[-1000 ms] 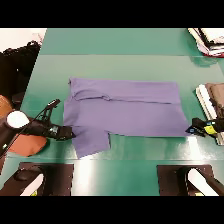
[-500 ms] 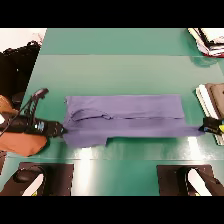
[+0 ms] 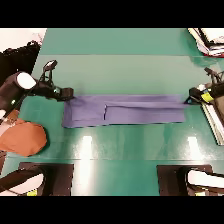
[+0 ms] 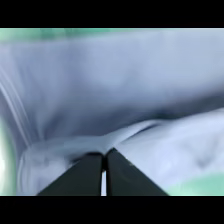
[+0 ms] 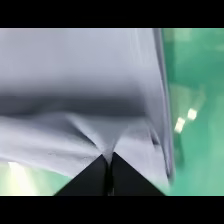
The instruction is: Fold the shirts.
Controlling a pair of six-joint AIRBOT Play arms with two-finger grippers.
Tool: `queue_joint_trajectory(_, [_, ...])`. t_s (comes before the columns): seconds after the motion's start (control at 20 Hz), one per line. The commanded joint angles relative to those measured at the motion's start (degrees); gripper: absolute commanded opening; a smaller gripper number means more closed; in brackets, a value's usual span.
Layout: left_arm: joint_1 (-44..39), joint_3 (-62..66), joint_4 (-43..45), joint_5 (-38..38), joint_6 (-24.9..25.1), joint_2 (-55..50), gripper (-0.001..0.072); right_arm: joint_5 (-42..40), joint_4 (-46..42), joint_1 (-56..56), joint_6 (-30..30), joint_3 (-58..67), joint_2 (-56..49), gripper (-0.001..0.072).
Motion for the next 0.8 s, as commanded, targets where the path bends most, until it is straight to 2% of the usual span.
queue_joint_trajectory(0.0, [0.04,5.11,0.00,2.78,-0.79,-5.79,0.0293,-0.92,8.35,0.24,-0.92,7.43,-8.48,0.0333])
queue_joint_trajectory(0.05, [0.04,5.99,0.02,2.12,-0.79,-5.77,0.0543,-0.44,9.01,-0.13,-1.60,9.01,-9.62,0.0434])
queue_joint_trajectory(0.1, [0.04,6.78,0.09,0.76,-0.72,-5.60,0.0570,0.28,8.92,-0.55,-2.32,9.90,-10.12,0.0450])
queue_joint_trajectory(0.15, [0.04,7.82,0.09,-1.66,-0.61,-5.53,0.0543,1.14,8.90,-1.14,-4.04,10.12,-10.14,0.0450])
queue_joint_trajectory(0.3, [0.02,9.88,-0.31,-9.16,-0.50,-5.53,0.0542,6.25,8.90,-4.87,-8.02,9.55,-10.03,0.0450])
queue_joint_trajectory(0.45, [-0.35,9.86,-2.75,-11.19,-0.55,-5.55,0.0540,7.30,8.90,-9.22,-10.84,5.53,-10.03,0.0453])
queue_joint_trajectory(0.5, [-0.61,9.86,-3.56,-10.62,-0.55,-5.55,0.0439,6.43,8.94,-10.49,-11.91,3.39,-10.10,0.0457])
queue_joint_trajectory(0.55, [-1.01,9.86,-4.17,-9.94,-0.50,-5.57,0.0188,5.31,8.94,-11.41,-12.63,1.25,-10.16,0.0456])
queue_joint_trajectory(0.6, [-1.62,9.86,-4.70,-8.87,-0.02,-5.57,0.0030,4.17,8.92,-11.96,-13.22,-0.68,-10.27,0.0456])
queue_joint_trajectory(0.75, [-4.09,9.86,-5.62,-4.33,-0.11,-5.57,0.0034,2.08,9.33,-11.43,-15.19,-4.28,-11.82,0.0457])
